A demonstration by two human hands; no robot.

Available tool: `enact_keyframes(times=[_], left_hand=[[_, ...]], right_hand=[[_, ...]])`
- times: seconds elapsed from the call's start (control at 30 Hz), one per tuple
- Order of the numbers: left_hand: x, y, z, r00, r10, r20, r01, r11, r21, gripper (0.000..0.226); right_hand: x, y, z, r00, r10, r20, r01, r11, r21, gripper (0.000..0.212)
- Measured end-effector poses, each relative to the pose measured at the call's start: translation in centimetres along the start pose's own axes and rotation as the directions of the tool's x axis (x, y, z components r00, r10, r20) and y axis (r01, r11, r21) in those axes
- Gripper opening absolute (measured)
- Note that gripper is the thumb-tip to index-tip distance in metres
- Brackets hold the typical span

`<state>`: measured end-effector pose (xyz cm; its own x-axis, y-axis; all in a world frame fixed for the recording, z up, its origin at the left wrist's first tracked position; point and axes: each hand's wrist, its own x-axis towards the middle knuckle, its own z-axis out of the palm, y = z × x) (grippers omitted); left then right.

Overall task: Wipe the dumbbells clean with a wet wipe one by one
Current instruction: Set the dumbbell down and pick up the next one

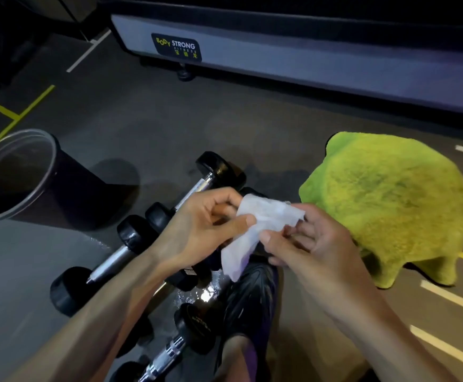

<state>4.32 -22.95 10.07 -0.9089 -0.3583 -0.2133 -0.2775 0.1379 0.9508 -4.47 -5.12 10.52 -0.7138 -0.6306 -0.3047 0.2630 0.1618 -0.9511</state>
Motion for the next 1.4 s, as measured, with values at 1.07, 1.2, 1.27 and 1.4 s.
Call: enact_keyframes(times=[1.07,1.2,1.27,1.4], left_hand=[[-1.9,-1.8,1.4,0.934,0.17,-0.314,-0.175,0.985,0.013,0.029],[-2.2,-2.3,0.4,0.926,0.186,-0.33,-0.159,0.981,0.108,0.037],[-2.5,-2.4,-0.5,0.925,0.176,-0.337,-0.139,0.982,0.13,0.037],[-3.0,-2.5,-2.6,0.888,0.077,-0.453,-0.082,0.997,0.009,0.023]], right_hand=[[2.6,1.0,2.1,0.999,-0.039,-0.03,0.043,0.988,0.146,0.01],[3.5,0.6,3.0,0.993,0.096,0.061,-0.112,0.932,0.345,0.015],[4.0,0.1,3.5,0.962,0.168,0.216,-0.253,0.85,0.463,0.023],[5.1,-0.4,4.5,0.867,0.212,0.45,-0.44,0.75,0.494,0.037]])
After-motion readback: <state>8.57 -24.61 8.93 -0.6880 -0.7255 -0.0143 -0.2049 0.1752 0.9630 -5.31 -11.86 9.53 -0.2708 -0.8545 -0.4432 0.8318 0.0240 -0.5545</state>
